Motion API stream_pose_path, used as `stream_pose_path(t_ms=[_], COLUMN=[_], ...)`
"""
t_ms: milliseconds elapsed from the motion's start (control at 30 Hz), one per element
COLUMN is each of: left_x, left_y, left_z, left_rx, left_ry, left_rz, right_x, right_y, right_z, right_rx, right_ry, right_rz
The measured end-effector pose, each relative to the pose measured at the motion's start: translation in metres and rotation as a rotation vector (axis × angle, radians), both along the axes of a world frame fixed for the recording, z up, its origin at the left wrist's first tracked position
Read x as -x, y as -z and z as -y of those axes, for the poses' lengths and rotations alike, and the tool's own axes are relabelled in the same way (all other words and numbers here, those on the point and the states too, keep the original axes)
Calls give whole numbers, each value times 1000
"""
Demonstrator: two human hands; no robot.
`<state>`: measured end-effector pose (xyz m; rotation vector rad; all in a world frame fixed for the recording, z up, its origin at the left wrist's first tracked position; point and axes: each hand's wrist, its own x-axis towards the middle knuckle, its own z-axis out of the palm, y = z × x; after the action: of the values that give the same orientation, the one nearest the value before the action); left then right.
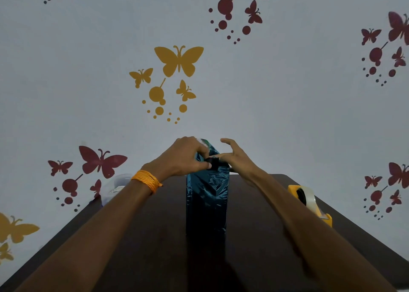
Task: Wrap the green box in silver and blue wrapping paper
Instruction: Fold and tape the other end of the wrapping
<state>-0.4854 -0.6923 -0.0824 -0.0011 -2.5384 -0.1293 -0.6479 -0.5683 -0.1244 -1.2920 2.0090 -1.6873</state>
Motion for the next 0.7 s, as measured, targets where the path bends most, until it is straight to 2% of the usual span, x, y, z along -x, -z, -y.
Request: stream_pose_path(t_ms=[67, 167, 267, 333, 533, 700], left_x=[-5, -4, 7, 17, 42, 35], left_y=[4, 9, 5, 0, 3, 6], left_z=[0, 0, 3, 3, -3, -8], left_rx=[-89, -409, -659, -686, -714, -678], left_ry=[48, 126, 29, -40, -94, -179], left_rz=[-15, -222, -380, -323, 25, 142], right_x=[0, 3, 6, 6, 7, 7], right_y=[2, 4, 5, 5, 3, 3], right_z=[1, 3, 5, 4, 4, 5], right_rx=[13, 17, 7, 7, 5, 21], right_ry=[-19, -14, -18, -30, -34, -45], right_rz=[-15, -35, -47, -51, -71, -60])
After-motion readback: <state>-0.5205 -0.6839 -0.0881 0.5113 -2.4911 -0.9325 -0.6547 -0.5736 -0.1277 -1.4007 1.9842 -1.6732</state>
